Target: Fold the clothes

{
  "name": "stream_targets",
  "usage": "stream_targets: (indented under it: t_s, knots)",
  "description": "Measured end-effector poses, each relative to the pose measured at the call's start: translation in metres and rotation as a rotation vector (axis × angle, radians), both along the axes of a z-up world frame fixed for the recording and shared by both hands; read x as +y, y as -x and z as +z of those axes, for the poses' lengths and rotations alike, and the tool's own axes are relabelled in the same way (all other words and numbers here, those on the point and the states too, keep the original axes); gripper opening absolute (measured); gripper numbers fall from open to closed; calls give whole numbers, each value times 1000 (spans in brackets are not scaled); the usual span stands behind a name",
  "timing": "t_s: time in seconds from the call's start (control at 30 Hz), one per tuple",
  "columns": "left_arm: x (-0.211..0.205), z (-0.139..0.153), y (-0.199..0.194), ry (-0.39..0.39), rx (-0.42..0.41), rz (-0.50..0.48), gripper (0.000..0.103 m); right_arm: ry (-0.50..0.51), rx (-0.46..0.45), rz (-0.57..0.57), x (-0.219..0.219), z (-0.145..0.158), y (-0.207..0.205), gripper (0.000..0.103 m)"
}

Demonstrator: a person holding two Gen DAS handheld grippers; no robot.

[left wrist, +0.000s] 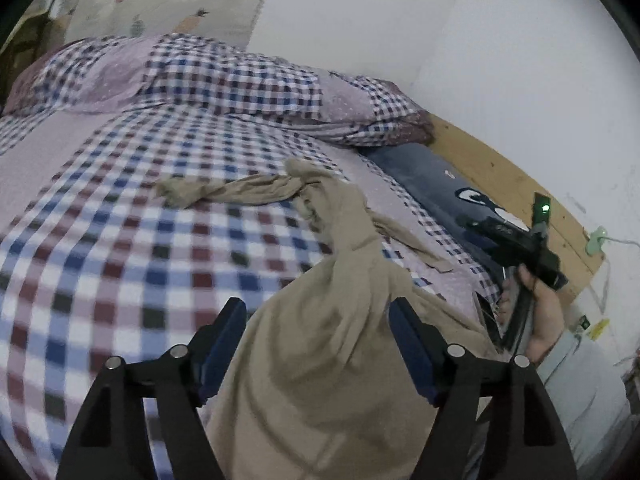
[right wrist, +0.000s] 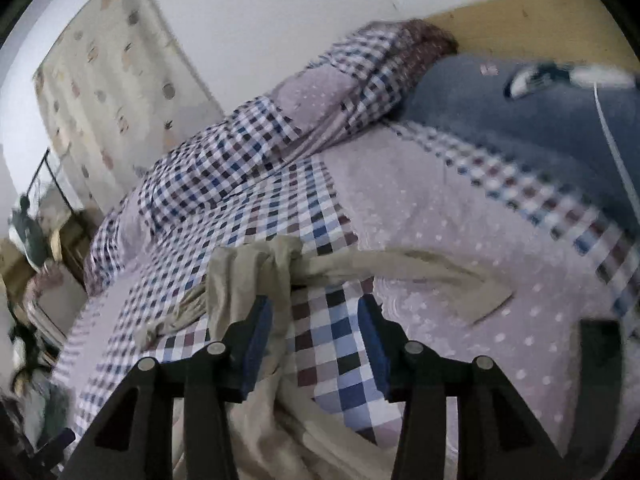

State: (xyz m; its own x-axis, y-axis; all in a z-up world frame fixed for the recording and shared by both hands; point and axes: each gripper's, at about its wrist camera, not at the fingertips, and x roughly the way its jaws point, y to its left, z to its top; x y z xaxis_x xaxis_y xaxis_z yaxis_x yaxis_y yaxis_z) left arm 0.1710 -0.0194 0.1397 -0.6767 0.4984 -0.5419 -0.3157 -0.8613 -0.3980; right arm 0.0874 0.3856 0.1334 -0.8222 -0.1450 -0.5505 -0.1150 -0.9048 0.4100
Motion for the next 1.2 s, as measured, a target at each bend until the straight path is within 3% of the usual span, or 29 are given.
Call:
stream_targets:
  t_s: [0.17, 0.4, 0.63, 0.73, 0.77, 0.83, 0.9, 0.97, 1.03, 1.2]
  knots:
    - [73, 21, 53, 39, 48, -64, 78, 79, -63, -38, 21, -30, 20, 48]
    - [199, 33, 124, 203, 94, -119, 78, 102, -32, -55, 39, -23, 25, 49]
    - [294, 7, 194, 393, 69, -118, 78, 223, -14, -133, 83, -26, 15, 49]
    - [322, -11, 222, 514, 59, -97, 76, 277, -5, -159, 99, -29, 10, 49]
    - [328, -17, 231, 549, 49, -92, 74, 295, -2, -166, 103, -30, 8, 49]
    - [339, -30, 250, 618, 26, -81, 55, 325, 3, -173, 110, -32, 8, 49]
    - [346, -45, 266, 681, -6, -80, 49, 349, 6, -171, 113, -33, 9, 49]
    - [347, -61, 283, 737, -42, -76, 34, 367, 7, -166, 115, -33, 10, 49]
    - [341, -71, 297, 746, -79, -71, 4, 376, 7, -157, 115, -34, 11, 49]
    - [306, -50, 305, 630, -47, -69, 1, 387, 1, -141, 113, -35, 12, 49]
